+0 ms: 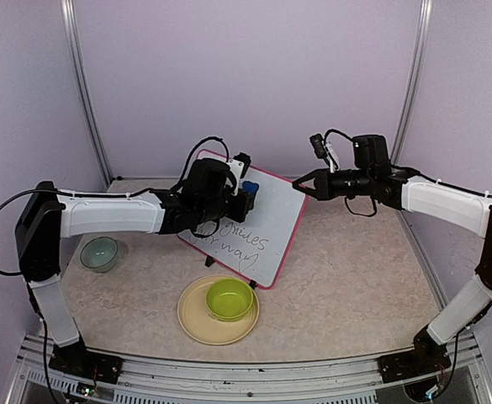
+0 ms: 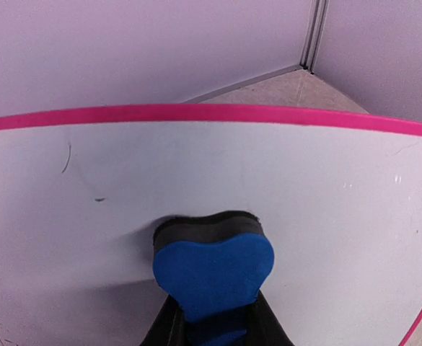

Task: Erase the whiteboard
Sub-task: Erase the center of the whiteboard.

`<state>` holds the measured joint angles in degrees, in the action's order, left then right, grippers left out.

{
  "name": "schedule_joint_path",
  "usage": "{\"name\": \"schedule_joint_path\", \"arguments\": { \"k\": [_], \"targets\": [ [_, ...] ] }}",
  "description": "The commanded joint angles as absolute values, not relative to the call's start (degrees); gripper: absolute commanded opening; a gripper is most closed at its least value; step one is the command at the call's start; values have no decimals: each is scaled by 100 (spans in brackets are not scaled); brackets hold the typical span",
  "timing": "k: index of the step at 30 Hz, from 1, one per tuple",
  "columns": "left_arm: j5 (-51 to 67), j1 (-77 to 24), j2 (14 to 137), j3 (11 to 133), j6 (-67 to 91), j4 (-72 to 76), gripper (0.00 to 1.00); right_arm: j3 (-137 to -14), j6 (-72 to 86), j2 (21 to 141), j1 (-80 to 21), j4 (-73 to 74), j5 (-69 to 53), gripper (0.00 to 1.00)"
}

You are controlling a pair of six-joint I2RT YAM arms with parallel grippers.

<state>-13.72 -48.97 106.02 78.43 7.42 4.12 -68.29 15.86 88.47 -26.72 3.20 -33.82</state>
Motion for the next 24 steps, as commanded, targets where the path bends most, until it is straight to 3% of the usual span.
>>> {"name": "schedule_joint_path", "arguments": {
  "k": [1,11,24],
  "targets": [
    [-1673,-4565,10102,7370,854,440,3,-6758,1343,8636,-2814,289,-3696,0],
    [-2255,-3279,9957,6743,530,490,3,-6759,1384,8693,-2812,231,-3753,0],
    [-2029,-3319,10471,6942,285,828,3,-6820,1376,8701,-2809,290,-3753,0]
  ]
}}
